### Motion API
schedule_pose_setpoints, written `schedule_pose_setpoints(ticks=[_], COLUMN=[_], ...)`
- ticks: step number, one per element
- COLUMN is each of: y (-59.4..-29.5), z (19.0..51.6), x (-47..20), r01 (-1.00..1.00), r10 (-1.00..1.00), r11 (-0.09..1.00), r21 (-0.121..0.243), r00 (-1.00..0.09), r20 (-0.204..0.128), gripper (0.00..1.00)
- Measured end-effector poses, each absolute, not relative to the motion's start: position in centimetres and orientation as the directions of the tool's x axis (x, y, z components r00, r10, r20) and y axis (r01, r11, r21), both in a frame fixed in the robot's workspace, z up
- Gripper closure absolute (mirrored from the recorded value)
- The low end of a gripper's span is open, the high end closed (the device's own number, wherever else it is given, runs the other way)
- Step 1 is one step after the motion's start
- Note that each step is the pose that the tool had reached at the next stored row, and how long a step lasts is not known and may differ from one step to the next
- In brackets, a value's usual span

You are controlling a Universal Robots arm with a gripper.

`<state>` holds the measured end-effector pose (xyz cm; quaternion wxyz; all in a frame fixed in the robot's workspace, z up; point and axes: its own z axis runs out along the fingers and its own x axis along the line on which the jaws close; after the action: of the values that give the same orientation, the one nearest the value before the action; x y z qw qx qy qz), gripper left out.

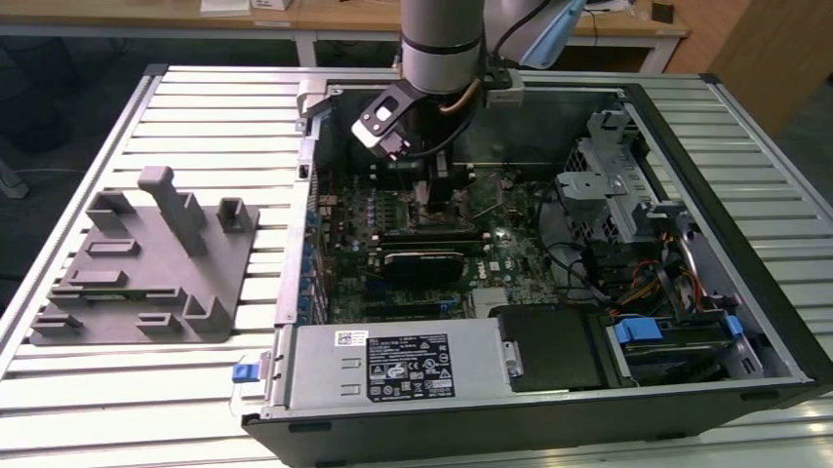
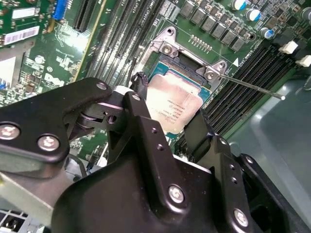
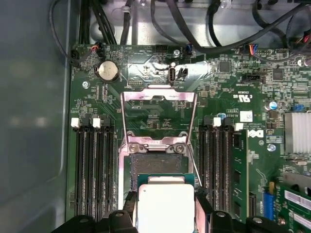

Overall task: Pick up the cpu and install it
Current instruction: 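Place the cpu into insertion slot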

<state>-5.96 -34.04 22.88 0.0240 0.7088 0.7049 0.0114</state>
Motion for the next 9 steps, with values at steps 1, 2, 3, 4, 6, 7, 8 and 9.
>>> schedule_pose_setpoints(ticks=[1, 2, 3, 4, 6, 7, 8, 9], y=[-33.98, -33.93, -33.88, -33.83, -33.73, -33.69, -33.68, -33.68], z=[22.76, 22.64, 22.53, 22.43, 22.25, 22.17, 22.09, 22.01], x=[-5.95, -5.95, -5.94, -5.94, -5.94, -5.94, -5.94, -5.94], r01=[0.999, 0.999, 0.999, 0.999, 0.999, 0.999, 0.999, 0.999], r10=[1.0, 1.0, 1.0, 1.0, 1.0, 1.0, 1.0, 1.0], r11=[-0.006, -0.006, -0.007, -0.008, -0.009, -0.009, -0.009, -0.009], r21=[0.05, 0.05, 0.05, 0.05, 0.05, 0.05, 0.05, 0.05], r00=[0.007, 0.007, 0.008, 0.009, 0.009, 0.01, 0.01, 0.01], r20=[-0.018, -0.018, -0.018, -0.018, -0.018, -0.018, -0.018, -0.018], gripper=[0.45, 0.45, 0.45, 0.45, 0.45, 0.45, 0.45, 0.45])
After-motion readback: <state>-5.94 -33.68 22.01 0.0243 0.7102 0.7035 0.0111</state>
